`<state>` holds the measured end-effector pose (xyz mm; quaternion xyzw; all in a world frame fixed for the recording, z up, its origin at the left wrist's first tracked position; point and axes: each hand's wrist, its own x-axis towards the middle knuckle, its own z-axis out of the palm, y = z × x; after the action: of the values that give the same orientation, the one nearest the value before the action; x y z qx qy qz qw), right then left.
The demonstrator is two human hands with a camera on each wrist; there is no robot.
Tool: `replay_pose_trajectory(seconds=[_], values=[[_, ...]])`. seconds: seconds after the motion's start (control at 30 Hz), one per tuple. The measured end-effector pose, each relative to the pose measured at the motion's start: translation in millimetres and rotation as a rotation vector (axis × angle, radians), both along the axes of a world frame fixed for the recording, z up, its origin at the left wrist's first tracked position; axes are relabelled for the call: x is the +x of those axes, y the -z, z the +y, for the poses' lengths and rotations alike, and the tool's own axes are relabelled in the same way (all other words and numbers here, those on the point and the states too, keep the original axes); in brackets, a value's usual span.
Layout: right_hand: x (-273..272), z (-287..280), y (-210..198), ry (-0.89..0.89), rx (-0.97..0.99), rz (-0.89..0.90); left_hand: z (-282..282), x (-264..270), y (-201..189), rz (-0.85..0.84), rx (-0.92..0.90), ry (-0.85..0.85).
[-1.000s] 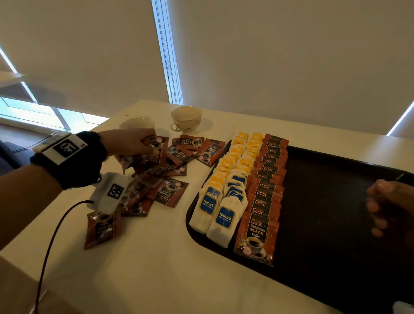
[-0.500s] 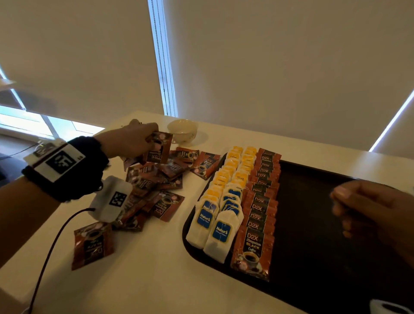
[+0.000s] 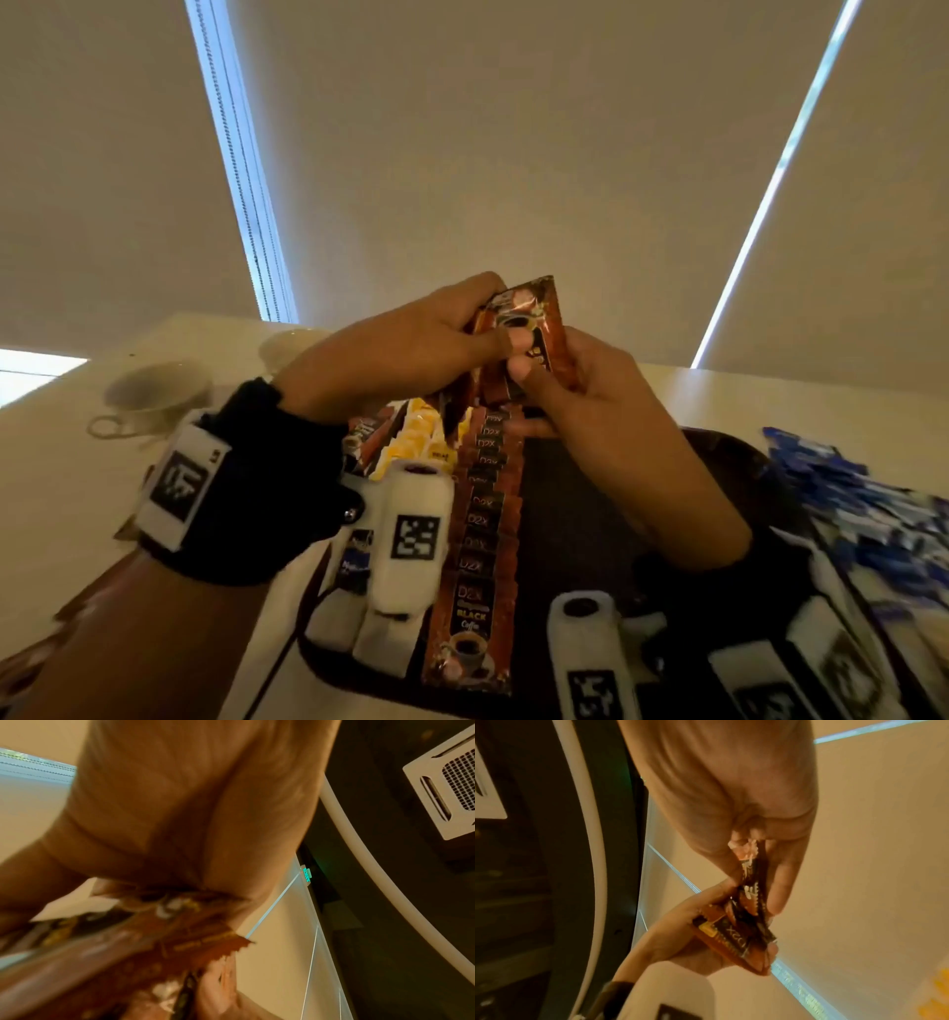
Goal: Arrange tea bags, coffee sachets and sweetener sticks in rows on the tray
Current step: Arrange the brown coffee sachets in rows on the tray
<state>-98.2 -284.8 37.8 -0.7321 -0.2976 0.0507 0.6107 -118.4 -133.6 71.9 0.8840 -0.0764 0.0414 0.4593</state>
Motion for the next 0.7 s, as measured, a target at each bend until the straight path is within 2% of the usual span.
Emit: replay_pose_trajectory(seconds=[0.07, 0.23, 0.43, 0.57, 0.7], values=[[8, -6, 3, 0.014, 0.032, 0.004, -5, 8, 7, -0.005, -0.022, -0.015], [25, -19, 6, 0.073, 0.115, 0.156, -4, 20, 20, 0.000, -0.074, -0.017], [38, -26, 9, 0.107, 0.111, 0.140, 6, 23, 24, 0.006, 0.004, 0.007], [47, -37, 6, 0.161, -0.077, -0.033, 15, 23, 25, -0.042, 0.072, -0.044], [55, -53, 0, 0.245, -0.372, -0.352, 20, 18, 21, -0.060, 0.171, -0.018]])
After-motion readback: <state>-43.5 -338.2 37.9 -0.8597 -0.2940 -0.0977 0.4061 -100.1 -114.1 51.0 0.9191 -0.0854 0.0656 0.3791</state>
